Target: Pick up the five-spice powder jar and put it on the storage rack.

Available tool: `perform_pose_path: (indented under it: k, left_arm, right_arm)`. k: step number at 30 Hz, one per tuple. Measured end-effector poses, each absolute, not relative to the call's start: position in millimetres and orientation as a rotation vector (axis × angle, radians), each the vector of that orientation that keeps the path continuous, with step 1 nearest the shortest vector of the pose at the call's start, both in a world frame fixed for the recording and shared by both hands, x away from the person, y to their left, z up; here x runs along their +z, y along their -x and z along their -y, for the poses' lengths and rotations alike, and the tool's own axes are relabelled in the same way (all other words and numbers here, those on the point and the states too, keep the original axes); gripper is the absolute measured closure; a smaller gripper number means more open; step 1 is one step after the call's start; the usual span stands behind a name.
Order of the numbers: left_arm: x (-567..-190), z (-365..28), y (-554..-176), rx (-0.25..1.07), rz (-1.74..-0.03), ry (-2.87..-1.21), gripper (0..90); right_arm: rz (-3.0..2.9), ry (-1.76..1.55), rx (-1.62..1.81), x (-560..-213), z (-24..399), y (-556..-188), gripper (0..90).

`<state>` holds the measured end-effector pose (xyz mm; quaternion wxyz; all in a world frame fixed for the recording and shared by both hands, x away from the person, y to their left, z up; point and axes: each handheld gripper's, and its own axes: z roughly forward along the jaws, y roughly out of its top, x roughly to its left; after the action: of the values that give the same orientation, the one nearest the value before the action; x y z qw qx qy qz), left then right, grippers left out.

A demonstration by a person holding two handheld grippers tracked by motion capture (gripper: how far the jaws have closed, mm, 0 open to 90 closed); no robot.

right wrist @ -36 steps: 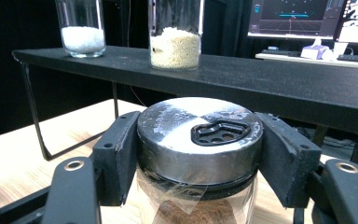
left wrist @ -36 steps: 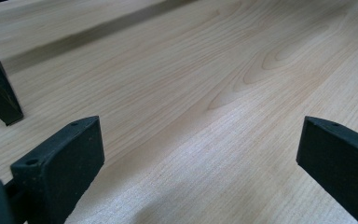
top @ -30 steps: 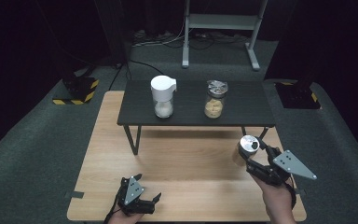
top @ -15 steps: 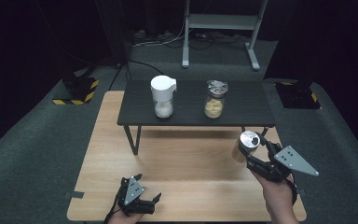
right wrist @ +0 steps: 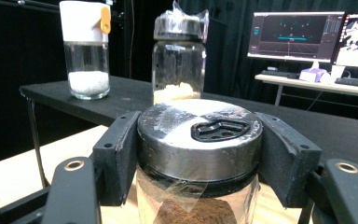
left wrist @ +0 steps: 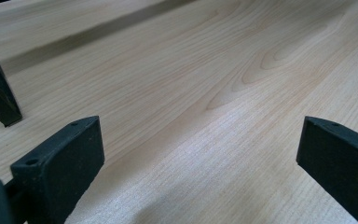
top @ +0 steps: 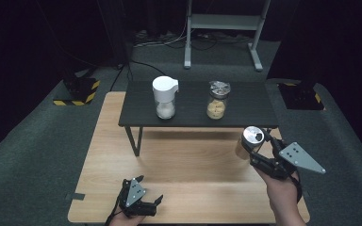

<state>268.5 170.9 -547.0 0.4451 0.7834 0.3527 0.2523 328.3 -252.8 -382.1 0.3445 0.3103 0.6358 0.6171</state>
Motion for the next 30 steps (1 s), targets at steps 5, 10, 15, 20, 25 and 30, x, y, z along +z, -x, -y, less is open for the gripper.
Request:
perform_pose_path:
  k: [5, 10, 15, 20, 25, 30]
  left_arm:
    - [-547.0, -170.5, -268.3, 0.629, -0.873, -1.945, 1.0]
    - [-547.0, -170.2, -268.1, 0.635, -0.868, -1.950, 1.0]
    - [-547.1, -169.8, -268.0, 0.636, -0.867, -1.951, 0.9]
    - [-547.1, -169.5, -267.9, 0.635, -0.865, -1.952, 0.9]
    - [-547.1, -169.7, -267.9, 0.634, -0.865, -1.951, 1.0]
    - [-547.1, -169.9, -268.0, 0.633, -0.865, -1.950, 1.0]
  right_arm:
    - [-1.640, -0.799, 1.605, -374.9, 252.2, -328.8, 34.2]
    - [-1.629, -0.788, 1.605, -365.0, 251.1, -330.4, 34.2]
    - [-1.616, -0.774, 1.604, -356.5, 250.1, -331.1, 34.3]
    - [-1.607, -0.767, 1.603, -350.4, 249.6, -331.9, 34.3]
    - [-1.594, -0.755, 1.602, -341.5, 249.2, -333.2, 34.3]
    - [-1.585, -0.752, 1.602, -336.2, 248.7, -334.8, 34.3]
